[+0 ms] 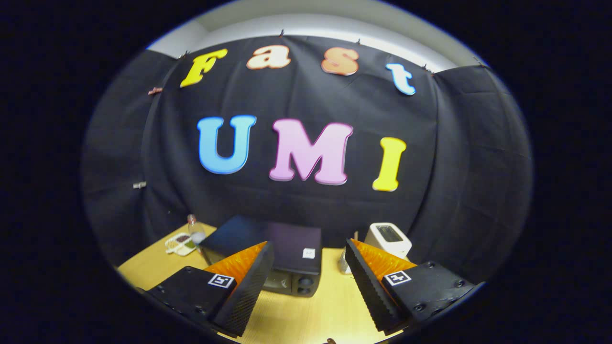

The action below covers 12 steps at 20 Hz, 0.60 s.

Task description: Open the toaster oven, put the food inside, and close the toaster oven door.

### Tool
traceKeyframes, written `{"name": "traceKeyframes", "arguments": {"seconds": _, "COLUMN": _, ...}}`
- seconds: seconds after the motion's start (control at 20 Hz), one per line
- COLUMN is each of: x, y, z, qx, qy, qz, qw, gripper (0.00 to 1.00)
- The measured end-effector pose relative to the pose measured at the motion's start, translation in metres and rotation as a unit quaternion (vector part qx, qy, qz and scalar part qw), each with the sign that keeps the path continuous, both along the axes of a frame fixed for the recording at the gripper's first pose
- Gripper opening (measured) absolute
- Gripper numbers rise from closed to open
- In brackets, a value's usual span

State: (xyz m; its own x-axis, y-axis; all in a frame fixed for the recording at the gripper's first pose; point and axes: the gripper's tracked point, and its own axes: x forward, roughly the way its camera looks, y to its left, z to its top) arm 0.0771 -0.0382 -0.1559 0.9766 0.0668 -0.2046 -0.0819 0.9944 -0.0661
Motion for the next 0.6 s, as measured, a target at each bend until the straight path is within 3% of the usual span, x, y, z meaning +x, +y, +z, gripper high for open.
{"name": "traceKeyframes", "arguments": {"seconds": 0.15, "x": -0.010, "y": -0.030, "z": 0.063, "qx": 0.008, "qy": -0.058, "qz": -0.001, "qw": 0.998, "gripper": 0.97}}
{"name": "traceKeyframes", "arguments": {"seconds": 0.25, "x": -0.025, "y": -0.024, "z": 0.090, "qx": 0.039, "qy": -0.090, "qz": 0.016, "qw": 0.995, "gripper": 0.98}}
{"name": "traceKeyframes", "arguments": {"seconds": 0.45, "x": -0.041, "y": -0.024, "z": 0.096, "qx": 0.066, "qy": -0.110, "qz": 0.025, "qw": 0.991, "gripper": 0.97}}
{"name": "traceKeyframes", "arguments": {"seconds": 0.6, "x": -0.043, "y": -0.023, "z": 0.090, "qx": 0.047, "qy": -0.117, "qz": 0.028, "qw": 0.992, "gripper": 0.97}}
